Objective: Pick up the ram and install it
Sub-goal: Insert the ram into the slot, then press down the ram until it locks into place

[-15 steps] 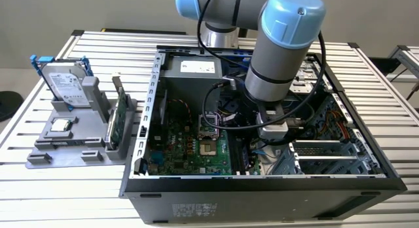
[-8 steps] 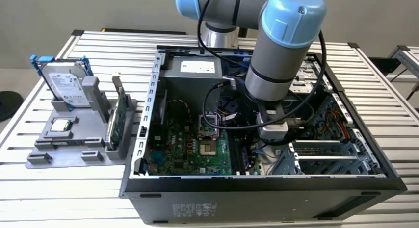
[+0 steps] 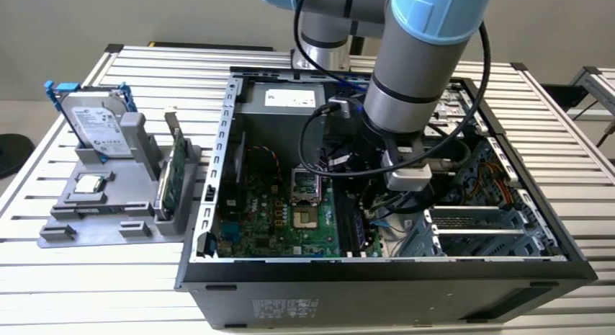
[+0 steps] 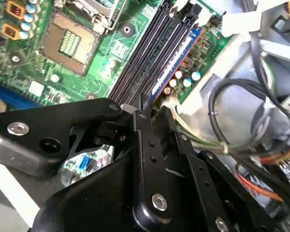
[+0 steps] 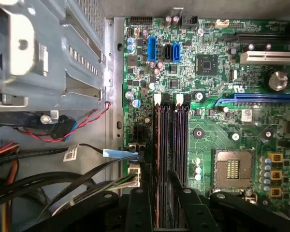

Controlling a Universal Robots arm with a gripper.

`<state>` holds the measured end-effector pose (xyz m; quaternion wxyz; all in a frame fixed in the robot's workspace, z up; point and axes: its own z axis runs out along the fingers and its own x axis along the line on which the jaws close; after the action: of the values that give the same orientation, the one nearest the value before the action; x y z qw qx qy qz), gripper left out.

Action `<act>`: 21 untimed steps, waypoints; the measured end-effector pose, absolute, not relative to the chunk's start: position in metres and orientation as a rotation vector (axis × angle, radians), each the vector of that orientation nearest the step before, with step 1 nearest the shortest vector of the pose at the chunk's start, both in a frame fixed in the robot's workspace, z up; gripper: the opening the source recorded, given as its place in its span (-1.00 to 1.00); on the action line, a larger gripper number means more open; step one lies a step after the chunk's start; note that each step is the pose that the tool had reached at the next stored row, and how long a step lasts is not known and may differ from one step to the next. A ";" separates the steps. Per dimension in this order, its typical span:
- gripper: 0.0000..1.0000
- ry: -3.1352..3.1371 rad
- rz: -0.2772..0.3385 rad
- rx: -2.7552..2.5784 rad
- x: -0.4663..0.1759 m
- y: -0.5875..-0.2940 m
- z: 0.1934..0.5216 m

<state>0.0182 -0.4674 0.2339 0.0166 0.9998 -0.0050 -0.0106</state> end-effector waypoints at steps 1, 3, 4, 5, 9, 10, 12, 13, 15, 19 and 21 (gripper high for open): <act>1.00 -0.016 -0.033 3.108 0.018 -0.467 0.235; 1.00 -0.017 -0.033 3.108 0.018 -0.467 0.238; 1.00 -0.017 -0.033 3.108 0.018 -0.467 0.238; 1.00 -0.017 -0.033 3.108 0.018 -0.467 0.238; -1.00 -0.017 -0.033 3.108 0.018 -0.467 0.238; -1.00 -0.017 -0.033 3.108 0.018 -0.467 0.238; -1.00 -0.017 -0.033 3.108 0.018 -0.467 0.238; -1.00 -0.017 -0.033 3.108 0.018 -0.467 0.238; -1.00 -0.017 -0.033 3.108 0.018 -0.467 0.239; -1.00 -0.018 -0.033 3.108 0.018 -0.467 0.238; -1.00 -0.029 -0.033 3.108 0.018 -0.467 0.238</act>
<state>0.0182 -0.4673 0.2385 0.0168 0.9998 -0.0093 -0.0107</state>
